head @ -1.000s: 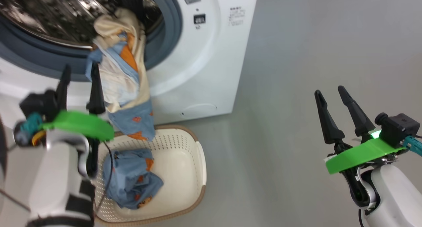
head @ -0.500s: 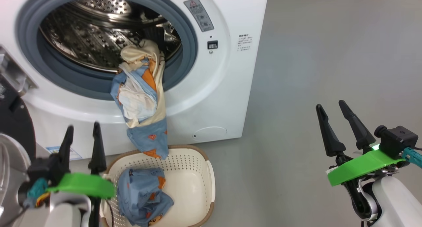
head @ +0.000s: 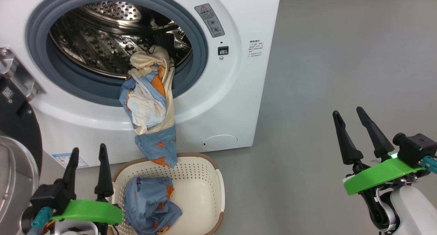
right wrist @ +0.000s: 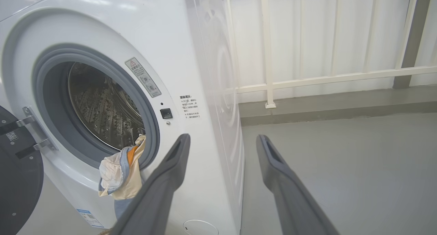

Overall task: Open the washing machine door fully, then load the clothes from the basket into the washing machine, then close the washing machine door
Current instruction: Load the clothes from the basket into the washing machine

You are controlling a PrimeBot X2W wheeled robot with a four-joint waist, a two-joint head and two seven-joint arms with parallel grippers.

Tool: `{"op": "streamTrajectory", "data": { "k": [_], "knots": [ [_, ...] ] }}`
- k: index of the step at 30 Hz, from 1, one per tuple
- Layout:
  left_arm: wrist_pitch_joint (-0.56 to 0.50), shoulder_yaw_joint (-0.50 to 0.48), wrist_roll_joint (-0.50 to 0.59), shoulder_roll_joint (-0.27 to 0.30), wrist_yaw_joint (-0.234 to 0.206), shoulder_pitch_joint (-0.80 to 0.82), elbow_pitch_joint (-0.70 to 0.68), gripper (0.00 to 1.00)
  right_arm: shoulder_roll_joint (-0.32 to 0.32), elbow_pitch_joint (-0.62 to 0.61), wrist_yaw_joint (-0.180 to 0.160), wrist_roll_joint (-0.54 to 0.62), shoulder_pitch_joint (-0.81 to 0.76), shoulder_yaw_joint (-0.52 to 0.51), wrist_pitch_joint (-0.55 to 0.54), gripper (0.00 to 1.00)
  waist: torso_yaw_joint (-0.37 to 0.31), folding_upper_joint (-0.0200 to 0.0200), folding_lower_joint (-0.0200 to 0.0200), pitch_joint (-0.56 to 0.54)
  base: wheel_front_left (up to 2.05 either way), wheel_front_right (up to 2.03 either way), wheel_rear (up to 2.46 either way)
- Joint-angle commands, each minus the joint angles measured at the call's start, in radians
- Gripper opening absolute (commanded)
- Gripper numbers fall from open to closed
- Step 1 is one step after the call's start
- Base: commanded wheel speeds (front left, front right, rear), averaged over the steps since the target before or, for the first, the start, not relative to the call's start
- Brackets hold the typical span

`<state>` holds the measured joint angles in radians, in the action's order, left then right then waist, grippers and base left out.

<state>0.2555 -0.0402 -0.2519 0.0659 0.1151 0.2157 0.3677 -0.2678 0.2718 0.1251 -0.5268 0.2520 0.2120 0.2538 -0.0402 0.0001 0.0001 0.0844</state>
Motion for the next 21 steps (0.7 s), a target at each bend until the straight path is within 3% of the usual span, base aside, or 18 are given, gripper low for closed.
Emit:
{"op": "streamTrajectory", "data": {
  "k": [1, 21],
  "knots": [
    [0.006, -0.03, 0.007, 0.013, 0.003, 0.001, -0.035, 1.0, -0.016, -0.026, 0.006, 0.011, -0.008, 0.008, 0.008, 1.0, 0.0, -0.0001, -0.0001, 0.001, 0.0, 0.0, 0.0],
    [0.006, -0.029, 0.014, -0.001, 0.007, 0.008, -0.026, 1.0, -0.012, -0.028, 0.006, 0.013, 0.001, 0.011, 0.008, 1.0, -0.005, -0.0001, -0.0001, 0.021, 0.0, 0.0, 0.0]
  ]
}}
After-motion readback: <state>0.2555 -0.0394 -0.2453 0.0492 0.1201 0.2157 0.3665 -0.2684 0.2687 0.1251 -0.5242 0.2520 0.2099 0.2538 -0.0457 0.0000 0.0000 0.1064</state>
